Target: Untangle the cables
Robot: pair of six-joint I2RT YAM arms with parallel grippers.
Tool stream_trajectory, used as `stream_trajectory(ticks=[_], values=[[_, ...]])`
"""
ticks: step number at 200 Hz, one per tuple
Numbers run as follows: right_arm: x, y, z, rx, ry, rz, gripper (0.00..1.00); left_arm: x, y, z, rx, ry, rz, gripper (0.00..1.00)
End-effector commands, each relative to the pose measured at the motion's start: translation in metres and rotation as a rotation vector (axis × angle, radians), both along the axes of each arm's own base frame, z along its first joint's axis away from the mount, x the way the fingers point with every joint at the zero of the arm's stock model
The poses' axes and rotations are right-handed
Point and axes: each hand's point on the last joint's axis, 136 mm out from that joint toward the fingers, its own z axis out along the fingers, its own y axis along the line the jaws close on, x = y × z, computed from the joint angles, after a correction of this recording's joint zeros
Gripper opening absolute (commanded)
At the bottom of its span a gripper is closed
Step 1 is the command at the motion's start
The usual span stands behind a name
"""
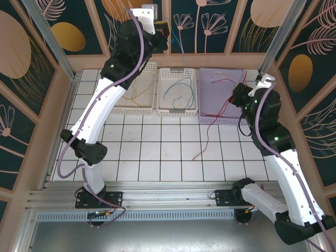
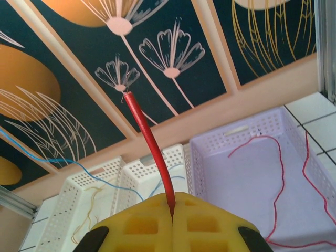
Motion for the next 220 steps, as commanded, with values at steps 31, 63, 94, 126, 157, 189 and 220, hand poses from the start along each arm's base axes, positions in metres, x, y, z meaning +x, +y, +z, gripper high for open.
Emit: stream_trajectory(ticks=[31, 63, 94, 126, 157, 189, 220], values=[[-0.024, -0.011, 0.030, -0.034, -0.031, -0.005, 0.00, 0.041, -0.025, -0.047, -0.013, 0.055, -0.028, 0.00], [-0.032, -0.011, 0.051, -0.030, -0.065, 0.010, 0.00, 0.056, -0.043, -0.098, -0.009, 0.133, -0.069, 0.00], [-0.035, -0.009, 0.069, -0.028, -0.087, 0.033, 0.00, 0.066, -0.052, -0.146, -0.002, 0.206, -0.074, 0.00], [-0.039, -0.009, 0.088, -0.031, -0.115, 0.041, 0.00, 0.075, -0.061, -0.201, 0.002, 0.296, -0.084, 0.00], [-0.043, -0.012, 0.114, -0.043, -0.156, 0.033, 0.00, 0.082, -0.071, -0.269, 0.006, 0.407, -0.097, 0.00], [-0.048, -0.012, 0.133, -0.042, -0.182, 0.042, 0.00, 0.088, -0.075, -0.328, 0.017, 0.502, -0.079, 0.00], [-0.054, -0.012, 0.144, -0.030, -0.208, 0.051, 0.00, 0.093, -0.075, -0.376, 0.038, 0.578, -0.047, 0.00]])
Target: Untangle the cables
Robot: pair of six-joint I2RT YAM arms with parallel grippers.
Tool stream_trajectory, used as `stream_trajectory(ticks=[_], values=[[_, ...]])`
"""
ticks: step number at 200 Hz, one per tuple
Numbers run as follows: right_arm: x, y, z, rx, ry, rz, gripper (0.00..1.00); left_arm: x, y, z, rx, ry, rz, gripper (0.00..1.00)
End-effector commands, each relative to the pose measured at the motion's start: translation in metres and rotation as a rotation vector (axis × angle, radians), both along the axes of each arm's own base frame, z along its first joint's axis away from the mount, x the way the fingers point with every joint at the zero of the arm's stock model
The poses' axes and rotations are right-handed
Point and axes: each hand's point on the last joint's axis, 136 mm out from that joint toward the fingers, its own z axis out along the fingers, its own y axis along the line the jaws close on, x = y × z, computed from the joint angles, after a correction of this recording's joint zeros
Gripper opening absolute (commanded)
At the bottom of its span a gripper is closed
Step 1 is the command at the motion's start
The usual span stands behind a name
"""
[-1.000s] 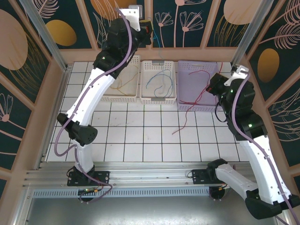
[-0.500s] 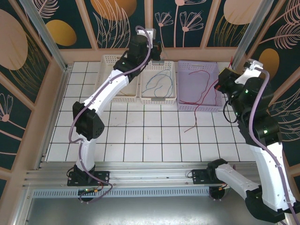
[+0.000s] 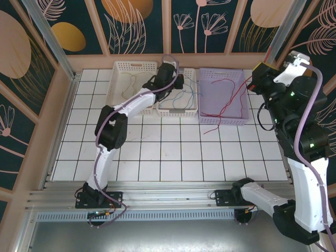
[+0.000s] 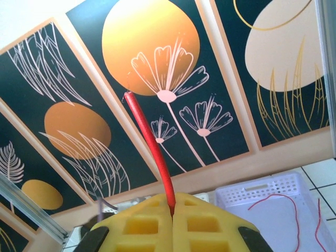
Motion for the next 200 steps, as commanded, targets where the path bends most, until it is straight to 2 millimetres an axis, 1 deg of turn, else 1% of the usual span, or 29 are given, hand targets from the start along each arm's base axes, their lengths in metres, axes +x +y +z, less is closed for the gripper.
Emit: stream_trajectory(ticks=[1, 22, 33, 48, 61, 85, 98, 110, 124, 144, 155, 168, 185, 192, 200], values=[[-0.010, -0.001, 0.013, -0.012, -0.025, 0.015, 0.00, 0.008, 0.001, -0.018, -0.030, 0.020, 0.029, 0.00], [-0.014, -0.002, 0.021, -0.007, -0.041, 0.020, 0.00, 0.010, 0.000, -0.042, -0.015, 0.060, 0.036, 0.00], [-0.016, -0.002, 0.025, -0.007, -0.049, 0.019, 0.00, 0.010, 0.002, -0.049, -0.011, 0.069, 0.050, 0.00], [-0.018, -0.004, 0.031, -0.009, -0.058, 0.014, 0.00, 0.011, 0.012, -0.058, -0.002, 0.083, 0.099, 0.00], [-0.021, -0.005, 0.036, -0.009, -0.069, 0.014, 0.00, 0.012, 0.016, -0.066, -0.002, 0.098, 0.115, 0.00], [-0.022, -0.006, 0.040, -0.014, -0.072, 0.013, 0.00, 0.011, 0.031, -0.080, 0.016, 0.120, 0.178, 0.00], [-0.022, -0.006, 0.040, -0.016, -0.072, 0.011, 0.00, 0.008, 0.045, -0.082, -0.018, 0.125, 0.228, 0.00], [-0.021, -0.007, 0.040, -0.021, -0.070, 0.006, 0.00, 0.005, 0.058, -0.078, -0.062, 0.112, 0.271, 0.00], [-0.020, -0.007, 0.040, -0.025, -0.071, -0.002, 0.00, 0.002, 0.072, -0.080, -0.084, 0.118, 0.320, 0.00], [-0.018, -0.008, 0.041, -0.030, -0.074, -0.012, 0.00, -0.001, 0.084, -0.083, -0.077, 0.116, 0.363, 0.00], [-0.015, -0.008, 0.042, -0.031, -0.075, -0.013, 0.00, -0.002, 0.083, -0.085, -0.078, 0.122, 0.360, 0.00], [-0.011, -0.008, 0.041, -0.038, -0.071, -0.023, 0.00, 0.000, 0.076, -0.087, -0.072, 0.133, 0.331, 0.00], [-0.002, -0.007, 0.036, -0.055, -0.059, -0.039, 0.00, 0.002, 0.074, -0.081, -0.083, 0.125, 0.322, 0.00], [0.001, -0.007, 0.034, -0.060, -0.056, -0.047, 0.00, 0.003, 0.073, -0.075, -0.096, 0.115, 0.319, 0.06], [0.006, -0.007, 0.032, -0.068, -0.051, -0.054, 0.00, 0.004, 0.070, -0.070, -0.105, 0.109, 0.308, 0.10]])
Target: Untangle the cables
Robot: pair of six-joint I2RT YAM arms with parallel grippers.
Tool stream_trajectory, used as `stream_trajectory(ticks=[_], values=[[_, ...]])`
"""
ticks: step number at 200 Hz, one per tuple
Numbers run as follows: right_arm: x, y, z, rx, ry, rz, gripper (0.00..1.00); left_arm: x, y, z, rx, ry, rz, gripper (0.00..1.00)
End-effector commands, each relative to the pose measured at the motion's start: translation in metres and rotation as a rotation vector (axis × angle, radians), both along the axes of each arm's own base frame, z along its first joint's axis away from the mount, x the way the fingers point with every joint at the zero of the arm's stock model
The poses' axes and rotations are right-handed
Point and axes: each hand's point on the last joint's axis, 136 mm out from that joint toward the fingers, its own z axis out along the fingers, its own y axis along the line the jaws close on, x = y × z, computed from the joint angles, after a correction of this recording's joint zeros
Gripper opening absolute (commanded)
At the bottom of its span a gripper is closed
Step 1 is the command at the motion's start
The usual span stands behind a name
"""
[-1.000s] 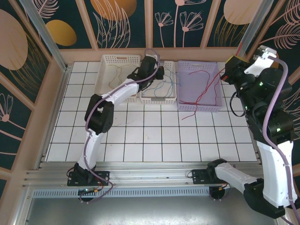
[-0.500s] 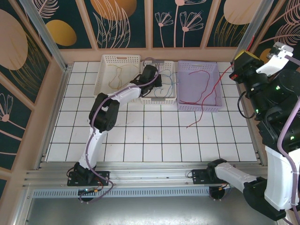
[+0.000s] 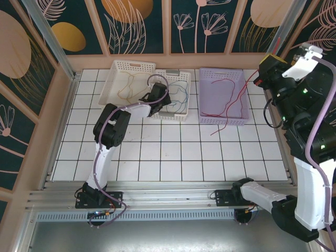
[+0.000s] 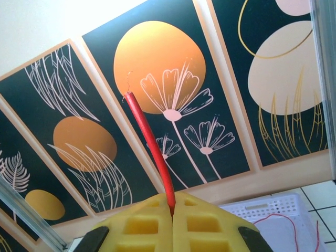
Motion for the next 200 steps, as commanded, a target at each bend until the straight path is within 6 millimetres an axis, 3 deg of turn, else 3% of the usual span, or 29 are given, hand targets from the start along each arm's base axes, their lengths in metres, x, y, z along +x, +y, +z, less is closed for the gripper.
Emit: stream_trajectory(ticks=[1, 30, 49, 76, 110, 136, 169, 200], values=[[0.008, -0.004, 0.002, -0.032, -0.014, -0.044, 0.00, 0.015, -0.009, 0.052, -0.078, -0.099, 0.002, 0.10], [0.028, -0.001, -0.007, -0.059, 0.008, -0.064, 0.00, 0.020, -0.018, 0.070, -0.089, -0.116, -0.034, 0.30], [0.041, 0.003, -0.010, -0.071, 0.017, -0.072, 0.00, 0.020, -0.016, 0.080, -0.091, -0.128, -0.025, 0.48], [0.059, 0.008, -0.008, -0.085, 0.026, -0.080, 0.00, 0.017, -0.014, 0.093, -0.090, -0.144, -0.023, 0.62], [0.076, 0.008, -0.004, -0.112, 0.030, -0.114, 0.00, 0.014, -0.013, 0.128, -0.118, -0.189, -0.031, 0.84], [0.092, 0.004, -0.007, -0.134, 0.019, -0.177, 0.00, 0.011, -0.013, 0.166, -0.153, -0.226, -0.036, 0.98], [0.120, -0.010, -0.008, -0.176, 0.011, -0.299, 0.00, -0.003, -0.011, 0.220, -0.189, -0.273, -0.060, 0.99], [0.155, -0.023, -0.032, -0.185, 0.055, -0.356, 0.00, -0.028, -0.005, 0.247, -0.155, -0.287, -0.095, 0.99]])
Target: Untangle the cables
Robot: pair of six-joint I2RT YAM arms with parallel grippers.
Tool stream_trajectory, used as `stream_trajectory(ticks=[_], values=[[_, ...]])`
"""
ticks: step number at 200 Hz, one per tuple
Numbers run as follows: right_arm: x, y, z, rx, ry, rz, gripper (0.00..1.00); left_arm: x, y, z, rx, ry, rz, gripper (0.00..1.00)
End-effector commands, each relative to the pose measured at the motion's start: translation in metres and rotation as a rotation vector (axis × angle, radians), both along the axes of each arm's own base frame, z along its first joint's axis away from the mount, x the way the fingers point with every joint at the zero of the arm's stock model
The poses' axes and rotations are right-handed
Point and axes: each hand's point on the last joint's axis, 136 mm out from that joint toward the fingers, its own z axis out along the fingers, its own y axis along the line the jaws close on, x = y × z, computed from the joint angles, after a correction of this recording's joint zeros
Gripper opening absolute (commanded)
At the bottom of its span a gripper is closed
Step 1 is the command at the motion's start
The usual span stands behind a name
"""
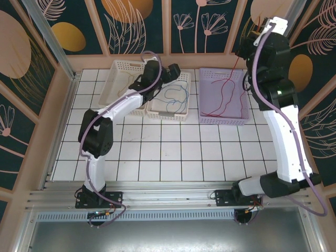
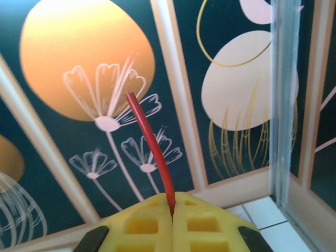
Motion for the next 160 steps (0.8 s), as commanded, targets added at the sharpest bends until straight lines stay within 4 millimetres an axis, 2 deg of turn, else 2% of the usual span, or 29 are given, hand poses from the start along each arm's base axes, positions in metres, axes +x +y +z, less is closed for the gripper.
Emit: stream_trajectory(ticks=[1, 38, 41, 44, 60, 87, 101, 121, 160], values=[[0.022, -0.020, -0.003, -0.014, -0.022, -0.092, 0.00, -0.024, 0.005, 0.045, 0.018, -0.049, -0.037, 0.98], [0.057, -0.049, -0.046, 0.003, 0.019, -0.169, 0.00, -0.065, 0.030, 0.072, 0.087, -0.095, -0.020, 0.99], [0.058, -0.048, -0.046, -0.018, 0.015, -0.180, 0.00, -0.066, 0.031, 0.068, 0.096, -0.089, -0.018, 0.98], [0.059, -0.046, -0.046, -0.037, 0.008, -0.198, 0.00, -0.072, 0.035, 0.080, 0.089, -0.108, -0.015, 0.98], [0.063, -0.040, -0.048, -0.065, 0.009, -0.212, 0.00, -0.090, 0.047, 0.089, 0.104, -0.123, -0.008, 0.99], [0.060, -0.031, -0.056, -0.053, 0.005, -0.190, 0.00, -0.117, 0.066, 0.091, 0.125, -0.127, 0.004, 0.99], [0.067, -0.032, -0.077, -0.079, 0.040, -0.213, 0.00, -0.131, 0.078, 0.092, 0.133, -0.134, 0.016, 0.98], [0.075, -0.024, -0.096, -0.117, 0.043, -0.213, 0.00, -0.149, 0.095, 0.095, 0.141, -0.149, 0.038, 0.99], [0.096, -0.033, -0.154, -0.127, 0.120, -0.265, 0.00, -0.180, 0.117, 0.095, 0.124, -0.157, 0.054, 0.99]])
